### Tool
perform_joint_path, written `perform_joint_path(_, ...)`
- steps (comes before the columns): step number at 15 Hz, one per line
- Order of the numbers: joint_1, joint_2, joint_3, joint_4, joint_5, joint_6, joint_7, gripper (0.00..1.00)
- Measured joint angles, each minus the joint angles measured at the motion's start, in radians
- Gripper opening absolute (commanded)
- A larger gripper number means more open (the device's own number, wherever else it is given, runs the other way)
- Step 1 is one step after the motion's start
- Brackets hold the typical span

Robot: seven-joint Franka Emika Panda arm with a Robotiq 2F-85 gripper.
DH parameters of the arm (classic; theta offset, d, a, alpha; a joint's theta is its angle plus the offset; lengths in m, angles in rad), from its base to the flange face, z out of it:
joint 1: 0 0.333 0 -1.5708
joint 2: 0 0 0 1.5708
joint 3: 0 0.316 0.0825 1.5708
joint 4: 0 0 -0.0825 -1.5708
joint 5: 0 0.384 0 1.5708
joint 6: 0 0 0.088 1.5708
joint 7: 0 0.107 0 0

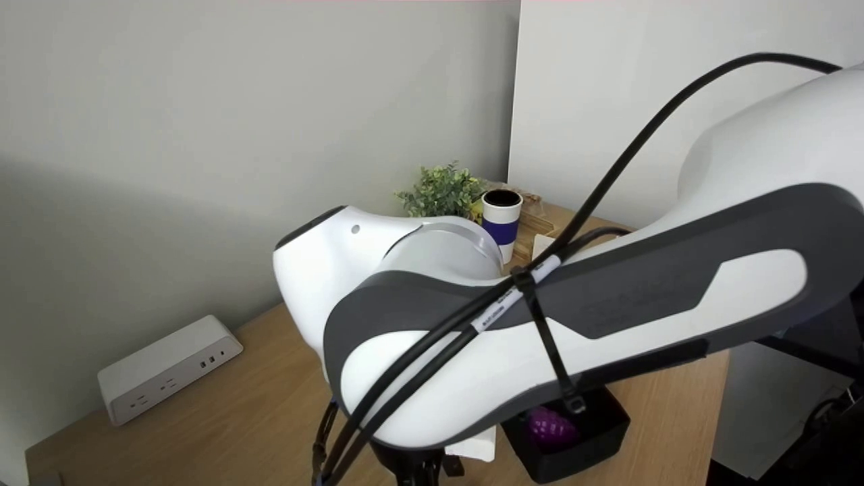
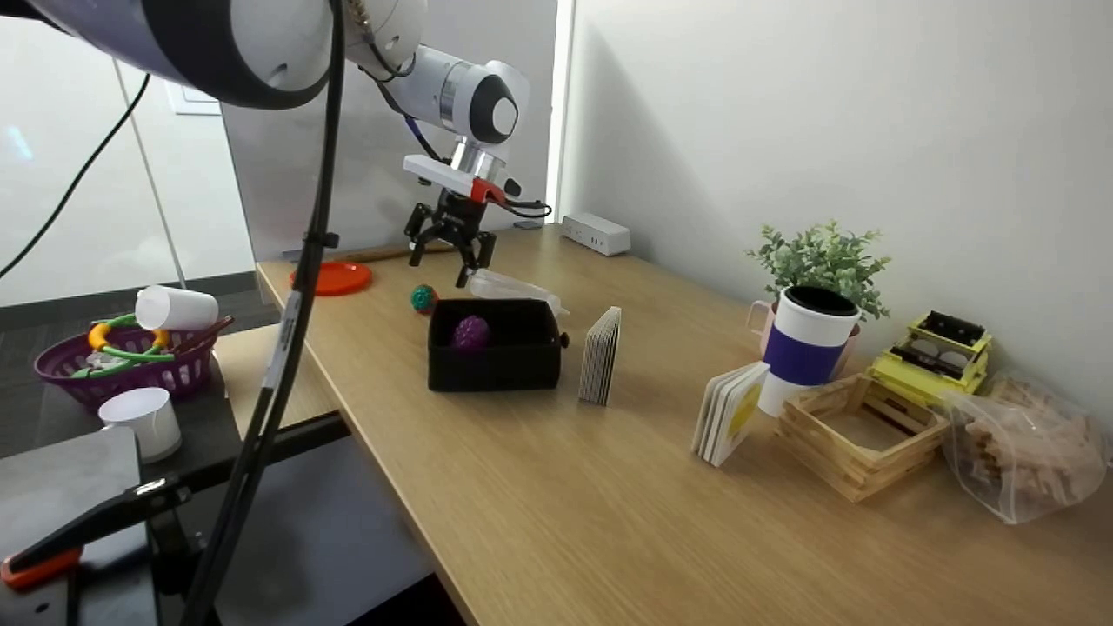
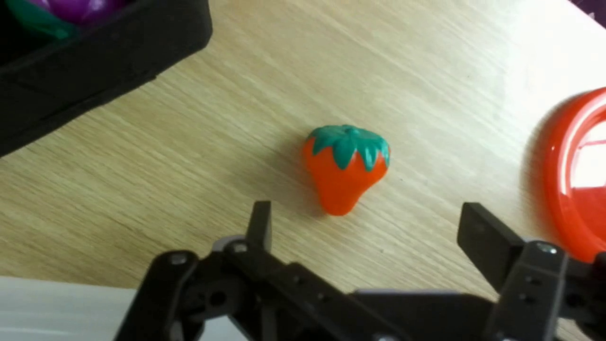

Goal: Put the grape and strawberry toys in the black box

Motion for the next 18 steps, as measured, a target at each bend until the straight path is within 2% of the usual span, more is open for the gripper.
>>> perform_joint_path(18,-0.005,0.008,0.000,-0.022,0.003,-0.006,0.026,1.00)
